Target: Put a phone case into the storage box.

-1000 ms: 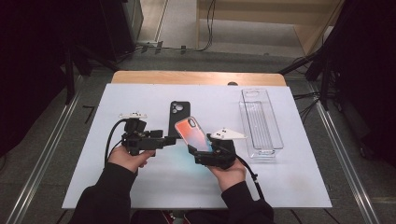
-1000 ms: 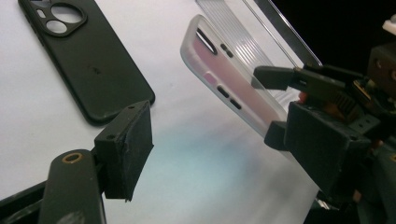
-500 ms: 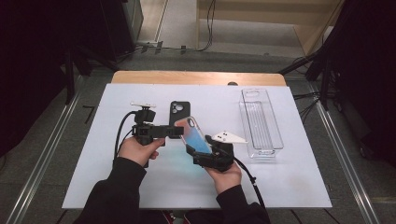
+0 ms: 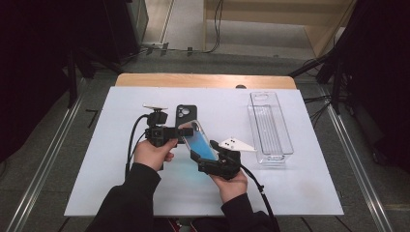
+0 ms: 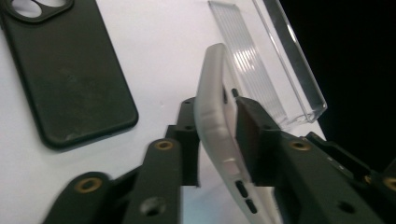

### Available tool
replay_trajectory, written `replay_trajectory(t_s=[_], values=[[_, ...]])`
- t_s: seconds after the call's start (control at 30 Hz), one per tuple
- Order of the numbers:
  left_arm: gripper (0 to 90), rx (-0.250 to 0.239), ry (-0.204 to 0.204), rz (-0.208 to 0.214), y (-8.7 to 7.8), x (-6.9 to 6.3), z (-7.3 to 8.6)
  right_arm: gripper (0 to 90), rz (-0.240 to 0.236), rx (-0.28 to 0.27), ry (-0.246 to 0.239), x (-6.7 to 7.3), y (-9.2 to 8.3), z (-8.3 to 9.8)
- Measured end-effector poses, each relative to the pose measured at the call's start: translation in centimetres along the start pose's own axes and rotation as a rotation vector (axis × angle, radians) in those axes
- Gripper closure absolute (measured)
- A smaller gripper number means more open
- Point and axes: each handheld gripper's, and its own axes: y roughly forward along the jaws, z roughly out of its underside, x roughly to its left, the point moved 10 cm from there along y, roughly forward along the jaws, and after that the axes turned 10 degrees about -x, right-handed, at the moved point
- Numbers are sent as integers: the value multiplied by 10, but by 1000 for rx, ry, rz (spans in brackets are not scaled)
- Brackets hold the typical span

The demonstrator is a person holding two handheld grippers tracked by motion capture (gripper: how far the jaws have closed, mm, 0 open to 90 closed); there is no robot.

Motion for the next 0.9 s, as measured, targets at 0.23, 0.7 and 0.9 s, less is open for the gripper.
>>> replay_trajectory(t_s=[0.23, 0.7, 0.9], values=[[785, -24, -62, 65, -2, -4, -1, 149, -1, 1, -28, 0, 3, 3], [811, -52, -30, 80, -9, -13, -5, 0, -55, 78, -86, -4, 4, 2], [810, -79, 73, 41, -11, -13, -4, 0, -71, 121, -54, -6, -2, 0]])
